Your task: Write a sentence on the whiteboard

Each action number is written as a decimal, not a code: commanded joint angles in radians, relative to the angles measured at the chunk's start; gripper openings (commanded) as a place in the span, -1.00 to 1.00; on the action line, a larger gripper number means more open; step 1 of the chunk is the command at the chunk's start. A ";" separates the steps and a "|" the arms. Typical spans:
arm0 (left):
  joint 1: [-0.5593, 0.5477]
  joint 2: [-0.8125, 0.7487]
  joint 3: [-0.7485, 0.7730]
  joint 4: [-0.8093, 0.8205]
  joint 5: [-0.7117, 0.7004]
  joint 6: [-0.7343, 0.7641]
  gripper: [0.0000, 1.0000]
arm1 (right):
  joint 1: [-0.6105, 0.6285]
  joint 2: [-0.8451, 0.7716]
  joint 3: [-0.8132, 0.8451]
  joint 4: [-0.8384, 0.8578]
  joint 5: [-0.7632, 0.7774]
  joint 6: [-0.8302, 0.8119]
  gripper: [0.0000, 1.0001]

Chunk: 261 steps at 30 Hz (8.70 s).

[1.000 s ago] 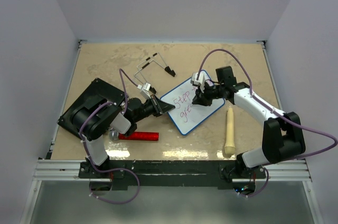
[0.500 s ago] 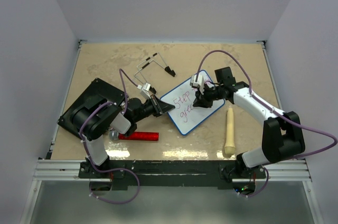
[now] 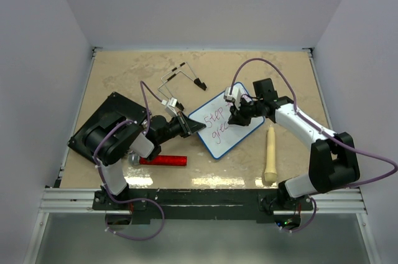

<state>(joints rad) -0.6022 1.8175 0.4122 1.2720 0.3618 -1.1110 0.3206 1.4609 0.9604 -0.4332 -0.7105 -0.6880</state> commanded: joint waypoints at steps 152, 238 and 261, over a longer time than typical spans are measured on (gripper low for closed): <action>-0.045 -0.267 -0.042 -0.200 0.065 0.321 -1.00 | -0.143 -0.378 -0.120 0.068 -0.268 -0.123 -1.00; -0.068 -0.176 -0.079 -0.013 0.022 0.198 -1.00 | 0.055 -0.203 -0.077 0.114 0.200 0.053 -1.00; -0.068 -0.152 -0.073 -0.002 0.026 0.198 -1.00 | 0.054 -0.229 -0.063 0.117 0.101 0.051 -1.00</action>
<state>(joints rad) -0.6617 1.6569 0.3317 1.2140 0.3595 -0.9504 0.3740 1.2537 0.8528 -0.3668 -0.5941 -0.6468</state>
